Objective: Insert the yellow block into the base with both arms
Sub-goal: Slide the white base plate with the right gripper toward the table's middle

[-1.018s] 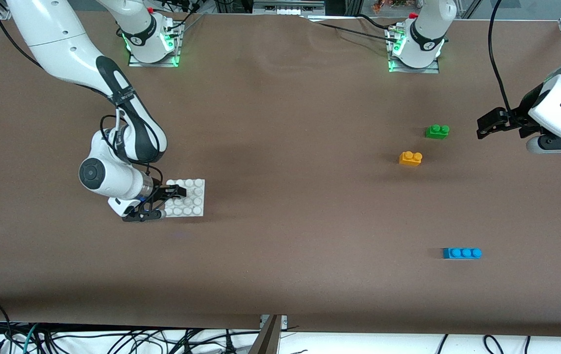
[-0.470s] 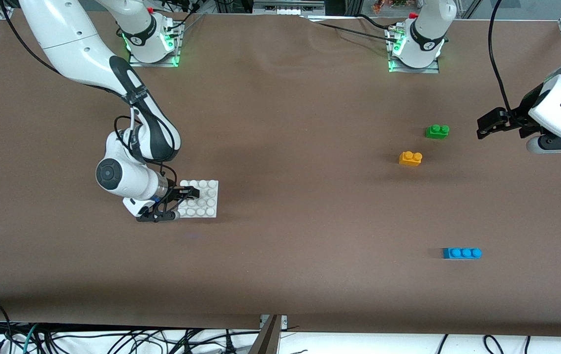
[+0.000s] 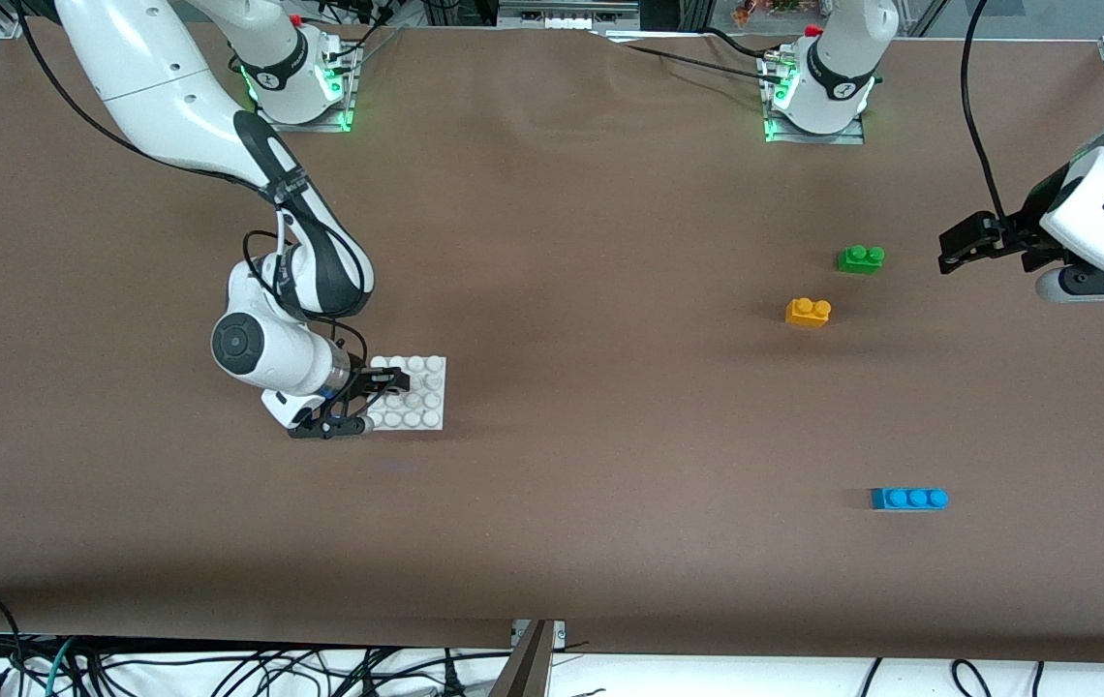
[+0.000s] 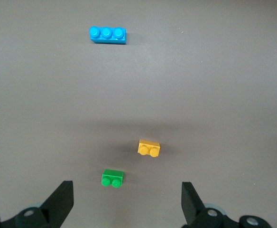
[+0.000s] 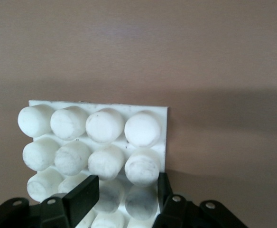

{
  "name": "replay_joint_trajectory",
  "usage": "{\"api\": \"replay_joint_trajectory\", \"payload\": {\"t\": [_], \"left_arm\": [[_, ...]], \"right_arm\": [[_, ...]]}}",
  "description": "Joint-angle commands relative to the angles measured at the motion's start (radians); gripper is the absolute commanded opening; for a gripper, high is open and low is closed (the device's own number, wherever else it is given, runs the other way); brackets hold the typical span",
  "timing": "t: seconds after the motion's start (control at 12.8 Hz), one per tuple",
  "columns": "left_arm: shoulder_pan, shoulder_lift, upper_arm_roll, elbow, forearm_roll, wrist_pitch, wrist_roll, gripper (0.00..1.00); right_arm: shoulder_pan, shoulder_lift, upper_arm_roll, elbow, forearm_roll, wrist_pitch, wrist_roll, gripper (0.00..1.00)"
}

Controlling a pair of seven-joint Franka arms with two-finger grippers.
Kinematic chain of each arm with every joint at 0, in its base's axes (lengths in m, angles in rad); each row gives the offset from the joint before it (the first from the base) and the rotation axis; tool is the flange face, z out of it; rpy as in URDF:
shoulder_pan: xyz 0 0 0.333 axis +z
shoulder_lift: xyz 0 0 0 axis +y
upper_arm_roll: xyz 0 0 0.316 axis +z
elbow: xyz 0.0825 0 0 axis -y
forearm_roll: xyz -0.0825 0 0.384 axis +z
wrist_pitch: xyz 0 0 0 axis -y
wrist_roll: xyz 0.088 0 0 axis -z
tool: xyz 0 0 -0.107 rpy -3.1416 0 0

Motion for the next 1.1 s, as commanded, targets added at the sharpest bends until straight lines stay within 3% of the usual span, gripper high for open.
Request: {"api": "replay_joint_trajectory", "payload": {"t": [0.0,1.02], "left_arm": [[0.0,0.011,0.005,0.031,-0.026,-0.023,0.015,1.0],[0.002,0.011,0.005,0.031,-0.026,-0.023,0.015,1.0]], "right_arm": [[0.032,0.026,0.004,0.039,0.016,-0.016,0.034,0.58],[0.18,0.072,0.004,0.12,0.104,-0.005,0.167,0.58]]}}
